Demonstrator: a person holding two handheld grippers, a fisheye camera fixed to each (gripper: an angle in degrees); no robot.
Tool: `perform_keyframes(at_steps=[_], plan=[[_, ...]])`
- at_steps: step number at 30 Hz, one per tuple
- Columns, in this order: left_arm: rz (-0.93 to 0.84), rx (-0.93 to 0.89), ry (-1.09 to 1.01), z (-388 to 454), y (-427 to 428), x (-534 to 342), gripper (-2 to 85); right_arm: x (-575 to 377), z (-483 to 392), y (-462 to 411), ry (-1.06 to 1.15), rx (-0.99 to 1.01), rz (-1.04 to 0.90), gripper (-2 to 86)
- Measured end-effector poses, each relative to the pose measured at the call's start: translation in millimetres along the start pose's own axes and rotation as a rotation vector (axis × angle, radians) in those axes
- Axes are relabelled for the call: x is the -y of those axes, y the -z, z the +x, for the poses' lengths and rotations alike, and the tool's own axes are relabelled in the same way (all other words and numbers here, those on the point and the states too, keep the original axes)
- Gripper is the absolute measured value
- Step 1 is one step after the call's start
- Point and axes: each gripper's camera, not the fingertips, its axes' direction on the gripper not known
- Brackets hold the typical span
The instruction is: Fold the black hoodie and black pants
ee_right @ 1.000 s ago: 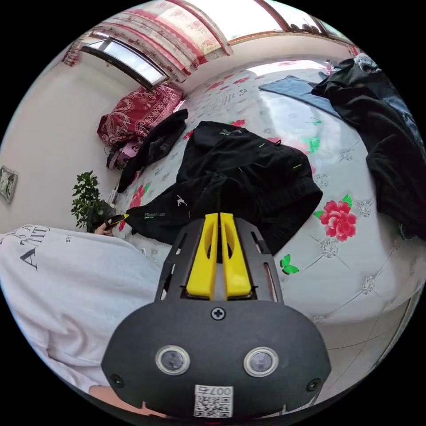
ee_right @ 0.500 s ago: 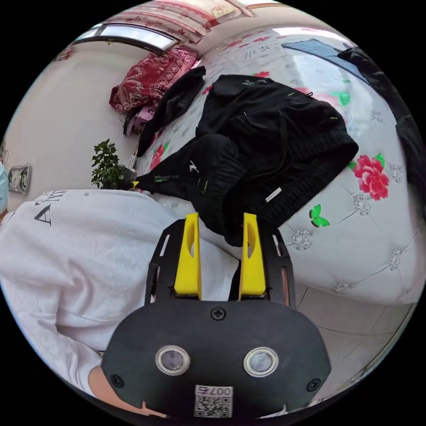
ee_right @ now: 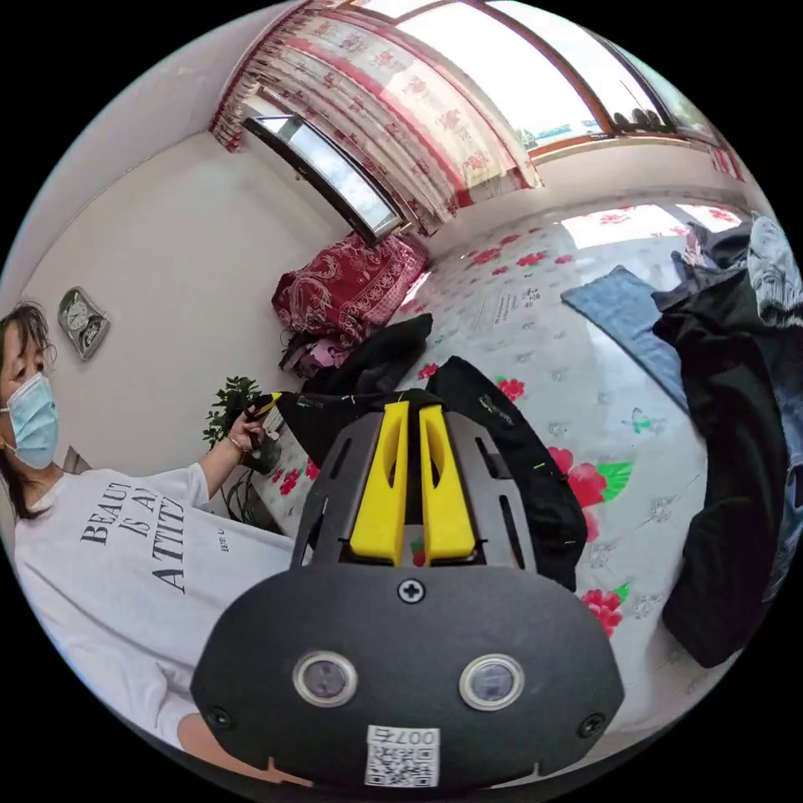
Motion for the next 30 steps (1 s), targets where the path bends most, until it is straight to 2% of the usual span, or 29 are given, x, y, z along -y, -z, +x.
perform_keyframes(at_steps=[2,7,10,13,16,18,20,23,25,27,30], plan=[[0.157,-0.115,-0.115,47,28,52,-1.0,53,-57,60,0.157,-0.064,0.175,0.1],[0.363,-0.168,-0.369,143,102,75,-1.0,74,-173,149,0.459,-0.106,0.416,0.0],[0.427,-0.150,-0.462,174,140,39,-1.0,47,-215,172,0.606,-0.135,0.425,0.0],[0.427,-0.116,-0.482,181,157,-18,-1.0,9,-226,166,0.672,-0.155,0.331,0.0],[0.333,0.020,-0.388,163,143,-87,-1.0,-38,-209,126,0.616,-0.183,0.146,0.0],[0.196,0.160,-0.282,138,113,-130,-1.0,-73,-185,87,0.511,-0.194,0.009,0.0],[-0.051,0.309,-0.026,83,57,-189,-1.0,-128,-135,20,0.296,-0.194,-0.197,0.0],[-0.200,0.273,0.249,24,8,-250,-1.0,-192,-80,-48,0.052,-0.165,-0.407,0.0],[-0.166,0.206,0.328,5,0,-260,-1.0,-207,-60,-67,-0.020,-0.123,-0.459,0.0],[-0.115,0.171,0.315,-3,-5,-242,-1.0,-198,-50,-72,-0.008,-0.118,-0.450,0.0],[-0.087,0.158,0.228,-6,-22,-164,-1.0,-131,-35,-65,0.046,-0.131,-0.363,0.0]])
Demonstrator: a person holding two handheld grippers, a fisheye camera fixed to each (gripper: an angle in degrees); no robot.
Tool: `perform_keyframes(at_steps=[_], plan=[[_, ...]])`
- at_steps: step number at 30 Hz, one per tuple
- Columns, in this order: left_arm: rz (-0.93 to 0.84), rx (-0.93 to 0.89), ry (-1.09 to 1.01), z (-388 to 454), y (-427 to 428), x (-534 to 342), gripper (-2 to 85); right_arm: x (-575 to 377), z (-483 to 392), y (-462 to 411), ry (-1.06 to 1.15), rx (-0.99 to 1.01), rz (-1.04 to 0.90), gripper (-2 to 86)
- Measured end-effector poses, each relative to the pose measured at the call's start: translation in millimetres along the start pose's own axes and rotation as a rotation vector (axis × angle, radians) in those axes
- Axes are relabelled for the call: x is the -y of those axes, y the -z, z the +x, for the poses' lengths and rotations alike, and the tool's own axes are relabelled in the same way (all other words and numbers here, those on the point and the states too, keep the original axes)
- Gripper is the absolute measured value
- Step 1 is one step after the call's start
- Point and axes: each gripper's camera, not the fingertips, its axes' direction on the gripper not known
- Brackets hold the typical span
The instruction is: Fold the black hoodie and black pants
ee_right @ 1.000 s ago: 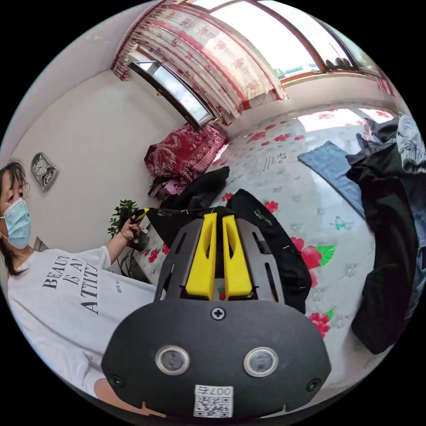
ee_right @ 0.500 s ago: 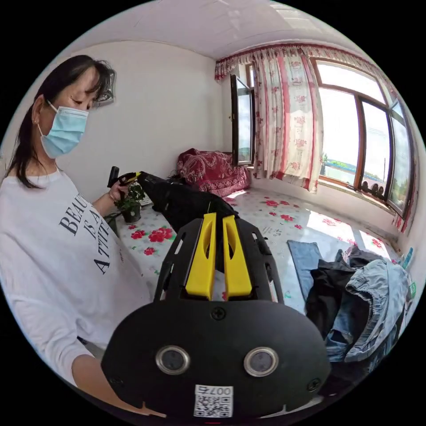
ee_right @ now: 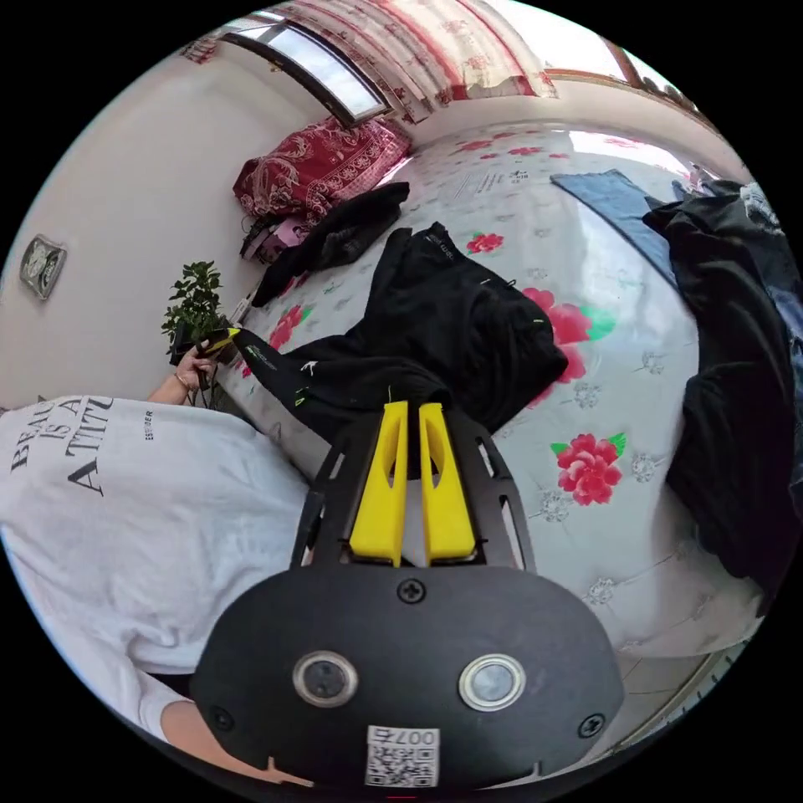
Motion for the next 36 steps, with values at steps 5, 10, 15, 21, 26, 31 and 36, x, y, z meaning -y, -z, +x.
perform_keyframes(at_steps=[5,10,15,21,26,31,36], plan=[[0.207,-0.101,-0.304,123,41,127,-1.0,124,-30,134,0.164,-0.132,0.406,0.0],[0.396,-0.125,-0.578,209,111,116,-1.0,111,-92,223,0.426,-0.250,0.646,0.0],[0.334,-0.087,-0.623,200,99,56,-1.0,47,-64,206,0.443,-0.229,0.592,0.0],[-0.031,0.104,-0.346,110,-53,-38,-0.7,-24,45,53,0.064,-0.249,0.219,0.4],[-0.337,0.299,-0.033,15,-148,-94,2.0,-88,135,-67,-0.286,-0.171,-0.089,1.2],[-0.262,0.419,-0.009,9,-108,-76,4.1,-98,160,-46,-0.332,-0.256,-0.067,0.5],[-0.111,0.382,-0.062,27,-105,1,6.4,-58,175,-19,-0.302,-0.314,0.103,0.4]])
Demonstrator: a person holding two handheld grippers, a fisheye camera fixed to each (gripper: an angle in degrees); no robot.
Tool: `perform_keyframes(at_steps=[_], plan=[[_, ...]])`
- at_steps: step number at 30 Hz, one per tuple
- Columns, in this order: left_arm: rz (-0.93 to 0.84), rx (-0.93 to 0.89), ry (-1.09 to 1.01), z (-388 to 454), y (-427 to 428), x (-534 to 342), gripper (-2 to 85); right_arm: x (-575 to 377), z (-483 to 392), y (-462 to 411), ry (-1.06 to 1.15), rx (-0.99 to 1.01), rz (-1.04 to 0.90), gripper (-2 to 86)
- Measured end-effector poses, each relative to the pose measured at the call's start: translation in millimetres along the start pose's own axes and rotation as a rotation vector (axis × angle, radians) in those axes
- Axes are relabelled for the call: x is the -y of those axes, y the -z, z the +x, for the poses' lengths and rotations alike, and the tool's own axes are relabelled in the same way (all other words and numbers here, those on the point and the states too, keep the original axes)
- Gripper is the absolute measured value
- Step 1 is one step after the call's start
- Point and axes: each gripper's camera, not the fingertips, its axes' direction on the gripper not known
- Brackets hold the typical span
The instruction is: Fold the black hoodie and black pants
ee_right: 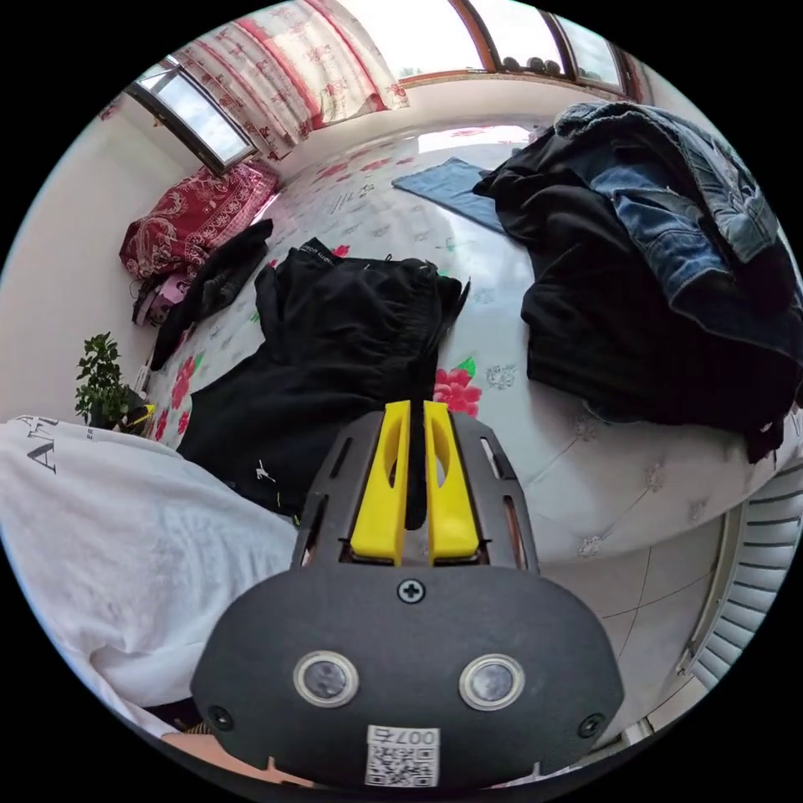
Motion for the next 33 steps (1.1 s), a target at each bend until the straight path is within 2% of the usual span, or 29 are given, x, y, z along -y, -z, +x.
perform_keyframes(at_steps=[3,7,11,13,16,18,19,20,22,23,26,30,33], plan=[[0.016,-0.071,-0.119,39,-32,76,8.1,45,-23,-24,0.064,0.055,0.056,0.4],[-0.031,-0.122,-0.244,108,-109,182,10.3,113,-73,-88,0.182,0.102,0.026,0.5],[-0.056,-0.332,-0.177,149,-183,270,13.5,176,-114,-143,0.237,0.124,0.022,0.9],[-0.056,-0.331,-0.147,164,-212,296,14.0,200,-128,-166,0.256,0.124,0.014,1.3],[-0.132,-0.192,-0.180,192,-262,321,11.8,229,-151,-215,0.310,0.103,-0.037,1.8],[-0.196,-0.054,-0.210,201,-290,322,3.9,234,-162,-251,0.330,0.054,-0.099,2.0],[-0.163,0.017,-0.214,199,-295,315,0.2,232,-167,-274,0.343,0.030,-0.146,2.0],[-0.126,0.002,-0.219,192,-291,308,-0.4,228,-170,-293,0.354,0.011,-0.182,1.9],[-0.087,-0.048,-0.201,170,-277,292,-0.7,220,-169,-310,0.350,-0.042,-0.183,1.5],[-0.013,-0.037,-0.202,154,-256,274,-0.8,214,-167,-310,0.359,-0.058,-0.125,1.6],[0.076,0.000,-0.132,101,-207,214,-0.7,210,-156,-314,0.349,-0.004,-0.112,2.4],[0.079,0.063,-0.010,48,-169,132,0.6,213,-142,-314,0.298,0.126,-0.157,4.0],[0.061,0.122,0.057,21,-145,90,4.7,212,-132,-295,0.300,0.155,-0.113,5.0]])
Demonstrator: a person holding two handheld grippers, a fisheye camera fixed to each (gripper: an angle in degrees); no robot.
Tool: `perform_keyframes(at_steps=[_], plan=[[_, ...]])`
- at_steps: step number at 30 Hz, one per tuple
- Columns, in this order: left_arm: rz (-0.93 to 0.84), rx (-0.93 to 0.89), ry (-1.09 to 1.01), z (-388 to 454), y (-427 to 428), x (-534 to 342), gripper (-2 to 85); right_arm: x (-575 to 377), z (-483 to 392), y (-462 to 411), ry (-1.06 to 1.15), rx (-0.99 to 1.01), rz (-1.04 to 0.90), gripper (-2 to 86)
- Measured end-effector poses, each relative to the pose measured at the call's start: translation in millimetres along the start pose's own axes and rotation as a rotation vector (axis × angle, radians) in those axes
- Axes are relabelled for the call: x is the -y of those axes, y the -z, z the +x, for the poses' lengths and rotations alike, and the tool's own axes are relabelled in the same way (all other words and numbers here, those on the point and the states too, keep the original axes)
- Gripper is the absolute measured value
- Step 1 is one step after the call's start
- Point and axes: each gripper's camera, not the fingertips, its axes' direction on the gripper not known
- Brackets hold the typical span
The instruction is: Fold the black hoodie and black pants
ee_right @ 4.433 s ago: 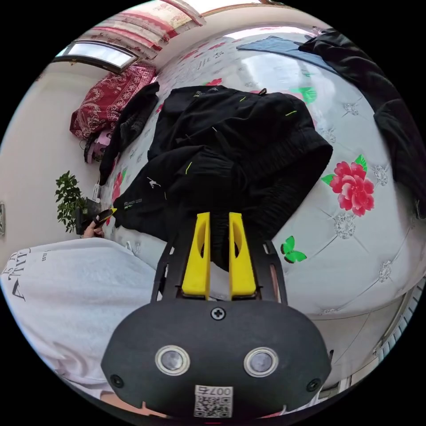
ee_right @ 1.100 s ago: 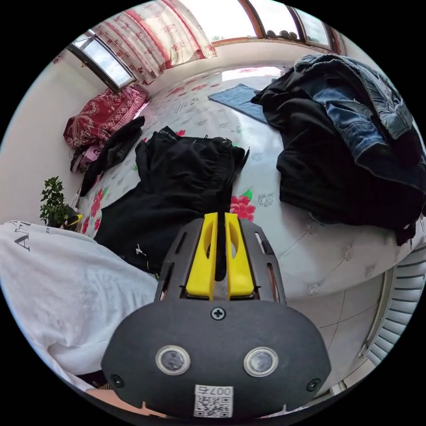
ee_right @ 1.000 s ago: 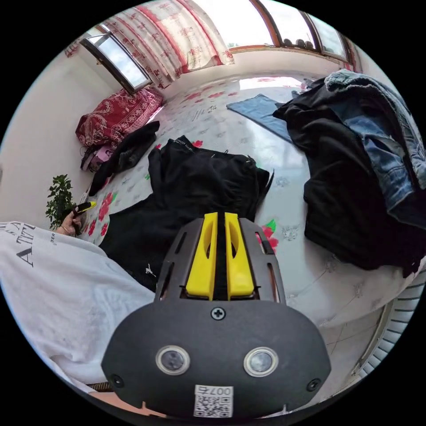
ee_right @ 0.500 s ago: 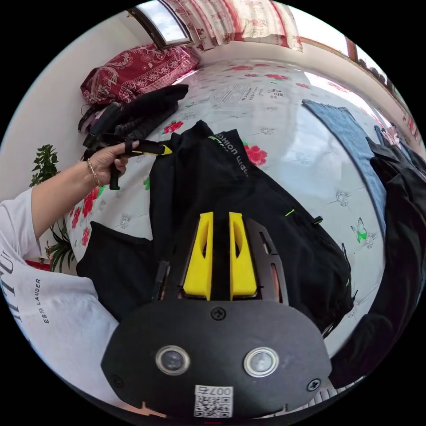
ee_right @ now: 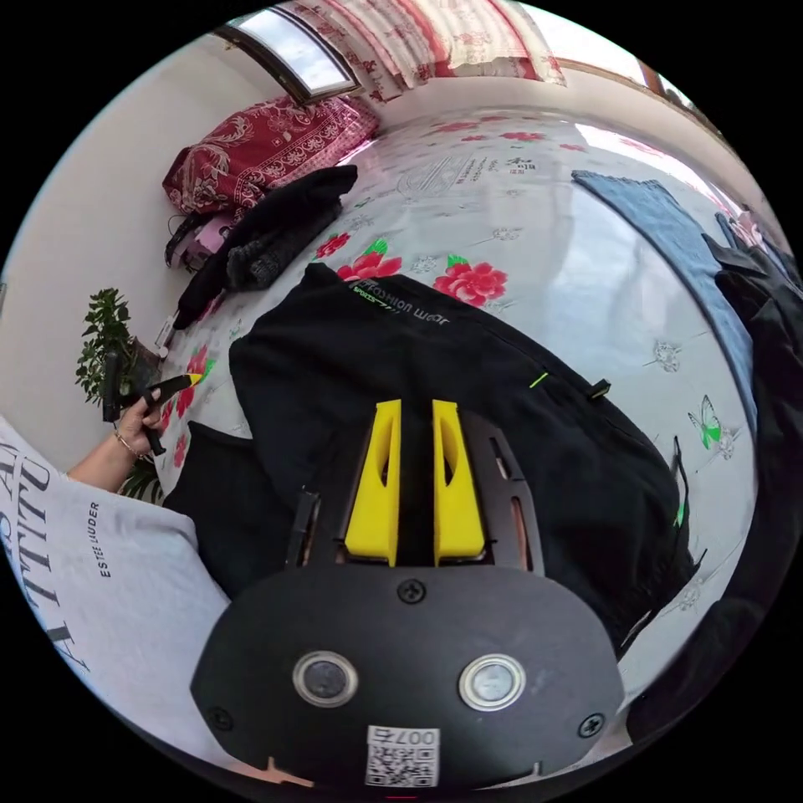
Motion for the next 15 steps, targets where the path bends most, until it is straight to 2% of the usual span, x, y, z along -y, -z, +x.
perform_keyframes(at_steps=[3,8,11,15], plan=[[0.020,-0.072,-0.023,-10,13,8,8.3,-4,18,32,-0.005,-0.078,0.044,5.5],[0.006,-0.194,-0.318,56,-25,102,11.8,-9,81,69,-0.062,-0.307,-0.034,6.6],[-0.041,-0.199,-0.405,104,-72,152,12.3,-17,114,74,-0.142,-0.323,-0.093,7.1],[-0.122,-0.231,-0.446,150,-126,186,11.8,-29,123,58,-0.140,-0.306,-0.181,6.8]])
